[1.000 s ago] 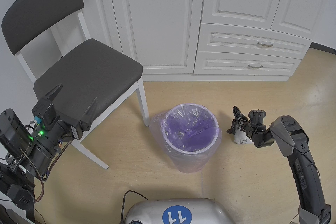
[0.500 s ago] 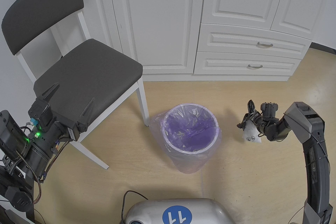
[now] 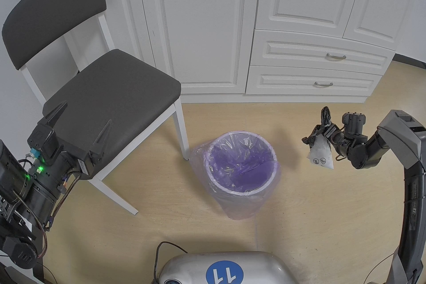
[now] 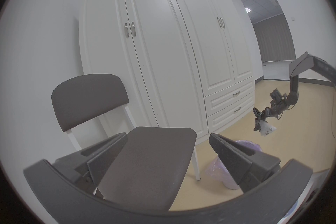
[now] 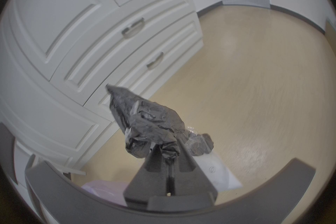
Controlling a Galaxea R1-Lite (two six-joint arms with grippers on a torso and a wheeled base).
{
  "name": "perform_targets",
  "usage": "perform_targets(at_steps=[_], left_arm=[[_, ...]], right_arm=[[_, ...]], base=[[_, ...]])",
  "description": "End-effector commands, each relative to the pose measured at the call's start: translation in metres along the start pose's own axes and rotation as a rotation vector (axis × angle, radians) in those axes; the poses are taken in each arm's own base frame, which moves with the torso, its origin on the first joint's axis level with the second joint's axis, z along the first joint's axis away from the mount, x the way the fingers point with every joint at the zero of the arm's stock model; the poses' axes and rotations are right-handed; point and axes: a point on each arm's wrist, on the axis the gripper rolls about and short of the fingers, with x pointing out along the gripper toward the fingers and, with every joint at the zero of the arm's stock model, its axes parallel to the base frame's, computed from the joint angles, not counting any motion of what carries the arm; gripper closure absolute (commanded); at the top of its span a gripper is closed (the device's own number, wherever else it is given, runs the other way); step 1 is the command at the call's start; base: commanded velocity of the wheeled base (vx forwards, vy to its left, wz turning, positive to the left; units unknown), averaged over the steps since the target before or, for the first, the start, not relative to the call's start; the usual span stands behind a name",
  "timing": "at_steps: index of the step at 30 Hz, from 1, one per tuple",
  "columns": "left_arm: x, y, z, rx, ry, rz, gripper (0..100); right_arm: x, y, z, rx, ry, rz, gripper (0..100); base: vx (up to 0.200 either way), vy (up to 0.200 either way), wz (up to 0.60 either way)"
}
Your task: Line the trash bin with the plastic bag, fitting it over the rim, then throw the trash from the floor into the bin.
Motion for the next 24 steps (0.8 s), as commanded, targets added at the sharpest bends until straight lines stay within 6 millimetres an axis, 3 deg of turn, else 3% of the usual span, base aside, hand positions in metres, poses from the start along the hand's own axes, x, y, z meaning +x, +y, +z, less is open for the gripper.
perform_targets(at_steps=[1, 5, 6, 8, 10, 11, 12, 15, 21, 24], left_arm=[[-0.001, 0.001, 0.000, 0.000, -0.001, 0.004, 0], [-0.001, 0.000, -0.001, 0.001, 0.004, 0.000, 0], [-0.001, 0.000, -0.001, 0.001, 0.006, 0.000, 0], [-0.002, -0.001, -0.004, 0.021, 0.021, -0.006, 0], [-0.002, -0.002, -0.006, 0.040, 0.031, -0.011, 0], [-0.002, -0.002, -0.006, 0.040, 0.031, -0.011, 0], [-0.002, -0.002, -0.007, 0.044, 0.036, -0.013, 0], [-0.003, -0.002, -0.009, 0.047, 0.042, -0.014, 0], [-0.003, 0.007, -0.018, 0.081, 0.089, 0.031, 0], [0.005, 0.011, -0.020, 0.160, 0.100, 0.059, 0]], right_arm=[[-0.052, 0.032, 0.022, -0.157, -0.006, 0.036, 100], [-0.104, 0.057, 0.033, -0.289, -0.008, 0.061, 100], [-0.106, 0.058, 0.033, -0.292, -0.008, 0.065, 100], [-0.142, 0.075, 0.035, -0.316, -0.011, 0.124, 100], [-0.162, 0.081, 0.036, -0.351, -0.018, 0.156, 100], [-0.162, 0.081, 0.036, -0.351, -0.018, 0.156, 100], [-0.178, 0.086, 0.034, -0.386, -0.016, 0.187, 100], [-0.197, 0.091, 0.025, -0.430, -0.002, 0.226, 100], [-0.213, 0.090, 0.029, -0.447, -0.024, 0.224, 100], [-0.226, 0.084, 0.017, -0.464, 0.011, 0.224, 100]], base=[[0.000, 0.000, 0.00], [0.000, 0.000, 0.00], [0.000, 0.000, 0.00], [0.000, 0.000, 0.00], [0.000, 0.000, 0.00], [0.000, 0.000, 0.00], [0.000, 0.000, 0.00], [0.000, 0.000, 0.00], [0.000, 0.000, 0.00], [0.000, 0.000, 0.00]])
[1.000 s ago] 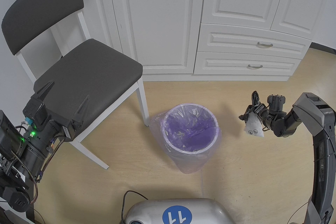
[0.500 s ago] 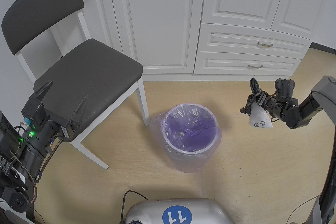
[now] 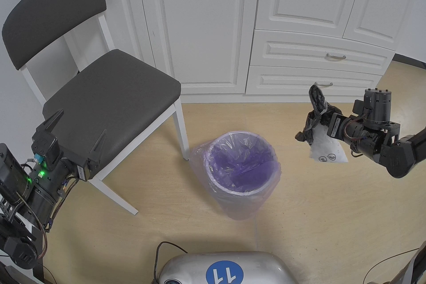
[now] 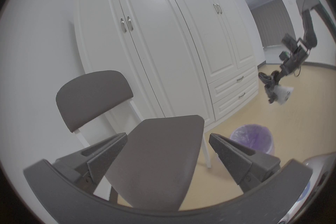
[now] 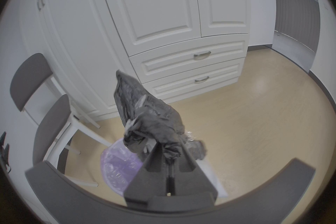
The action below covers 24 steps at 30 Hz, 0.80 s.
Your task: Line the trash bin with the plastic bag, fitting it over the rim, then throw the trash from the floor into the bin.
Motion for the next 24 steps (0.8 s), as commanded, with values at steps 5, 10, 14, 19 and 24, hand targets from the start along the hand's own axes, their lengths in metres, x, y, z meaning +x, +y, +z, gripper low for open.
perform_targets(at_steps=[5, 10, 14, 19, 24], left_arm=[[0.017, 0.006, -0.001, 0.200, 0.006, 0.047, 0], [0.018, 0.009, 0.005, 0.340, -0.017, 0.062, 0], [0.016, 0.010, 0.007, 0.413, -0.024, 0.073, 0], [0.014, 0.017, 0.005, 0.466, -0.005, 0.102, 0], [0.009, 0.028, 0.003, 0.522, 0.021, 0.150, 0]], right_arm=[[-0.029, 0.008, 0.006, 0.002, -0.056, 0.048, 100], [-0.036, 0.007, 0.008, 0.013, -0.062, 0.053, 100], [-0.042, -0.007, -0.004, 0.015, -0.028, 0.015, 100], [-0.050, -0.036, -0.007, 0.054, -0.017, -0.069, 100], [-0.069, -0.050, 0.001, 0.082, -0.063, -0.103, 100]], base=[[0.000, 0.000, 0.00], [0.000, 0.000, 0.00], [0.000, 0.000, 0.00], [0.000, 0.000, 0.00], [0.000, 0.000, 0.00]])
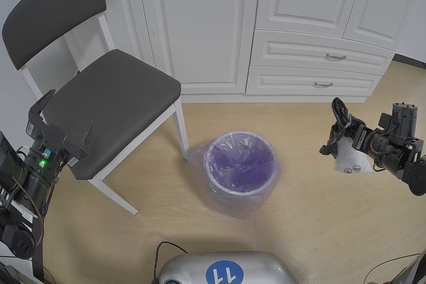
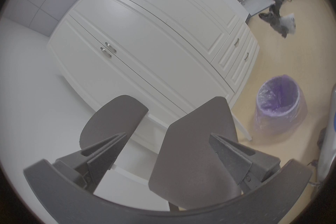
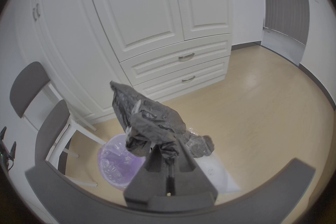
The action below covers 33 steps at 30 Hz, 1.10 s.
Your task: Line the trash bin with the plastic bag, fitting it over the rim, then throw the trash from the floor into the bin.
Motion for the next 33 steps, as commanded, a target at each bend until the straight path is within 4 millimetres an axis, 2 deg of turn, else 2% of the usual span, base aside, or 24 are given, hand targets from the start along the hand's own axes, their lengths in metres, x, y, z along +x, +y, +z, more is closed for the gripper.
perform_targets(at_steps=[1, 11, 21, 28, 32, 33], left_arm=[[-0.005, 0.011, -0.007, 0.039, 0.033, 0.047, 0], [-0.014, 0.018, -0.003, 0.048, 0.016, 0.076, 0], [-0.022, 0.013, -0.008, 0.040, 0.038, 0.046, 0], [-0.016, 0.008, -0.012, -0.110, 0.058, 0.028, 0], [-0.014, 0.012, -0.015, -0.210, 0.068, 0.058, 0], [-0.011, 0.015, -0.012, -0.277, 0.047, 0.072, 0]], right_arm=[[-0.022, -0.013, 0.010, 0.025, -0.052, -0.018, 100], [-0.045, -0.013, 0.021, 0.029, -0.115, 0.009, 100], [-0.053, 0.003, 0.016, 0.006, -0.107, 0.077, 100], [-0.050, 0.027, -0.006, -0.055, -0.018, 0.168, 100], [-0.036, 0.038, -0.018, -0.078, 0.035, 0.189, 100], [-0.023, 0.048, -0.024, -0.084, 0.057, 0.199, 100]], base=[[0.000, 0.000, 0.00], [0.000, 0.000, 0.00], [0.000, 0.000, 0.00], [0.000, 0.000, 0.00], [0.000, 0.000, 0.00], [0.000, 0.000, 0.00]])
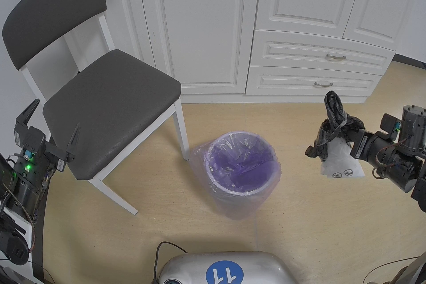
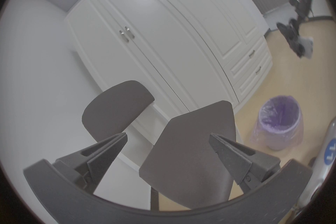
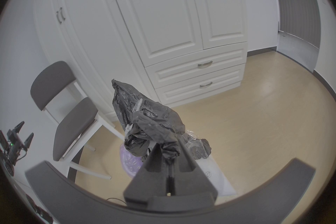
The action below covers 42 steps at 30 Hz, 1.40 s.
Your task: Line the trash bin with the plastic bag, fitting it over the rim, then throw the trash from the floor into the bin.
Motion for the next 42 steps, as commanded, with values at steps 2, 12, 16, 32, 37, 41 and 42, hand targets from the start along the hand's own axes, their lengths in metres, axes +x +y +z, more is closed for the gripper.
perform_targets(at_steps=[2, 12, 16, 32, 37, 41, 42], left_arm=[[0.015, 0.007, 0.007, -0.140, -0.034, 0.042, 0], [0.023, 0.010, 0.012, -0.224, -0.075, 0.042, 0], [0.029, 0.002, 0.006, -0.216, -0.053, 0.006, 0], [0.039, -0.015, -0.013, -0.197, 0.033, -0.051, 0], [0.039, -0.014, -0.012, -0.198, 0.028, -0.047, 0], [0.039, -0.013, -0.012, -0.199, 0.027, -0.040, 0], [0.039, -0.013, -0.012, -0.199, 0.027, -0.040, 0]], right_arm=[[0.043, 0.027, -0.024, -0.012, 0.073, 0.050, 100], [0.116, 0.057, -0.065, 0.116, -0.077, 0.168, 100], [0.131, 0.065, -0.083, 0.199, -0.105, 0.213, 100], [0.169, 0.099, -0.089, 0.246, -0.142, 0.284, 100], [0.187, 0.106, -0.089, 0.271, -0.105, 0.262, 100], [0.203, 0.103, -0.114, 0.298, -0.049, 0.230, 100], [0.203, 0.103, -0.114, 0.298, -0.049, 0.230, 100]], base=[[0.000, 0.000, 0.00], [0.000, 0.000, 0.00], [0.000, 0.000, 0.00], [0.000, 0.000, 0.00], [0.000, 0.000, 0.00], [0.000, 0.000, 0.00], [0.000, 0.000, 0.00]])
